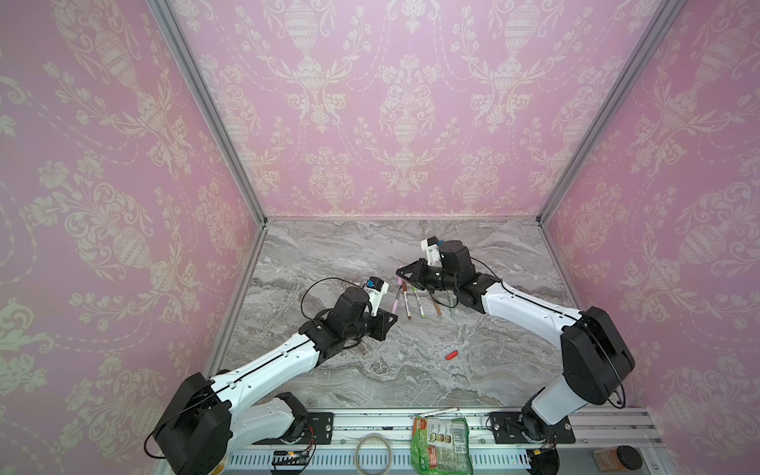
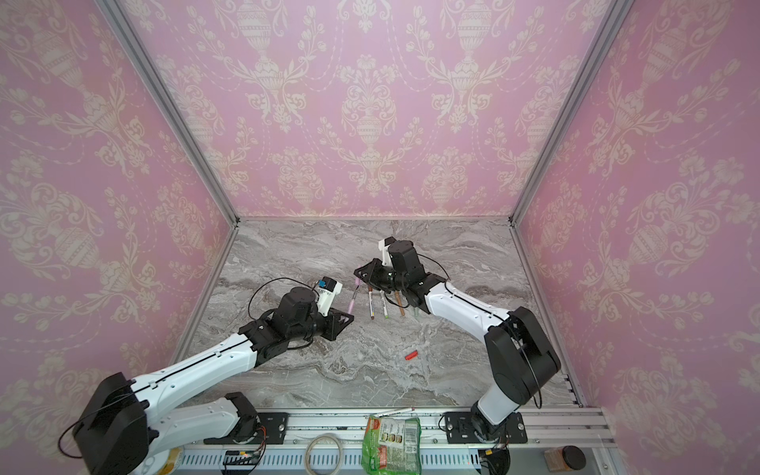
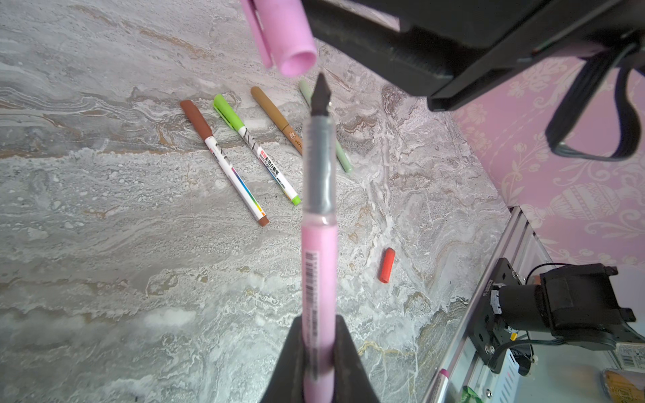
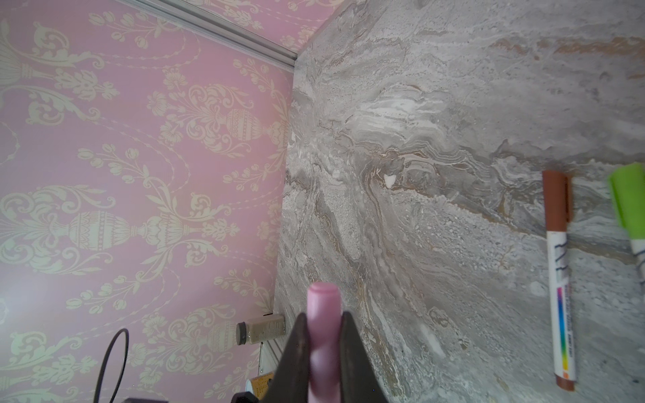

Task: Insert pens into pen caps
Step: Put on the pen cap to the pen.

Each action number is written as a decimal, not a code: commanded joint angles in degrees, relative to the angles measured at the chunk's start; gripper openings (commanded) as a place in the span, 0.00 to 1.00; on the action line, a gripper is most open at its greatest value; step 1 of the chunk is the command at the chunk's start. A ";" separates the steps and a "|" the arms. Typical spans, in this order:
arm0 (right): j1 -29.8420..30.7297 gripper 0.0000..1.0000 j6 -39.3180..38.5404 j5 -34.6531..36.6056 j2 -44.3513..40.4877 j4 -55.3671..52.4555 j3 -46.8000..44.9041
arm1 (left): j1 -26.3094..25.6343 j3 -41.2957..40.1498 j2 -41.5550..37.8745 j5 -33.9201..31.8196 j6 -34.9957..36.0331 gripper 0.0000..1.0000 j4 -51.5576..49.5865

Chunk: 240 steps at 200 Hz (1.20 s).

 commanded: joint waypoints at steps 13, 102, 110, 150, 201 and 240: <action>0.27 0.00 0.34 0.14 -0.56 -0.23 1.93 | -0.61 0.66 -0.87 -1.23 0.27 0.00 0.04; 0.36 0.00 -0.02 -0.38 -1.96 -0.19 0.32 | -0.61 0.32 -0.83 -2.55 0.27 0.00 0.54; 0.45 0.00 -0.08 -0.49 -2.06 -0.14 0.29 | -0.62 0.32 -0.74 -2.65 0.22 0.00 0.57; 1.04 0.00 -0.23 -0.50 -2.40 -0.09 -0.01 | -0.57 0.17 -0.82 -3.25 0.04 0.00 0.83; 3.11 0.00 -1.93 0.93 -2.38 -1.04 -0.04 | -0.58 0.09 -1.22 -4.27 -0.31 0.00 1.35; 4.44 0.00 -3.71 2.67 -3.25 -0.79 -0.71 | -0.62 -0.83 -2.61 -5.40 -2.50 0.00 3.32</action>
